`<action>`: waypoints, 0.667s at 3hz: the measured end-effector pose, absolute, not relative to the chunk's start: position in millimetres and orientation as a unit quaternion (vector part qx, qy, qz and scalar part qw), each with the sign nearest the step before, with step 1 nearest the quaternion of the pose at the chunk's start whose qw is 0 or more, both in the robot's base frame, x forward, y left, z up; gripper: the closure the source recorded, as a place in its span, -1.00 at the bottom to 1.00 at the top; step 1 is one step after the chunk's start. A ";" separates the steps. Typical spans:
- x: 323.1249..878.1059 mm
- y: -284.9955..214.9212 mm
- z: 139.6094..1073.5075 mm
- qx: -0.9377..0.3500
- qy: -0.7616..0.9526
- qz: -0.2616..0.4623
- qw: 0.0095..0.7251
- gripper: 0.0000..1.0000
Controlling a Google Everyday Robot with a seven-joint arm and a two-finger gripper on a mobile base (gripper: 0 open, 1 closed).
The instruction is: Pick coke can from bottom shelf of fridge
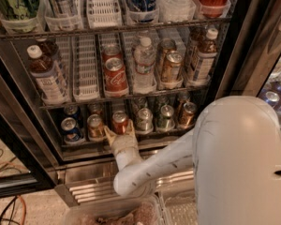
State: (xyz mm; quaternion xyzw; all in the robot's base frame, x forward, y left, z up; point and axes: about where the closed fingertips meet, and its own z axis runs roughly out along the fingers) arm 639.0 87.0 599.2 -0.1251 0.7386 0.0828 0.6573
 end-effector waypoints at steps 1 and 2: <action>651.2 87.7 599.5 -0.128 0.739 0.079 0.657 -0.30; 659.0 84.0 599.9 -0.129 0.740 0.070 0.657 0.07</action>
Offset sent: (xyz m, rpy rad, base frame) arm 0.0283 -0.0083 0.0002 -0.0411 -0.0011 -0.0231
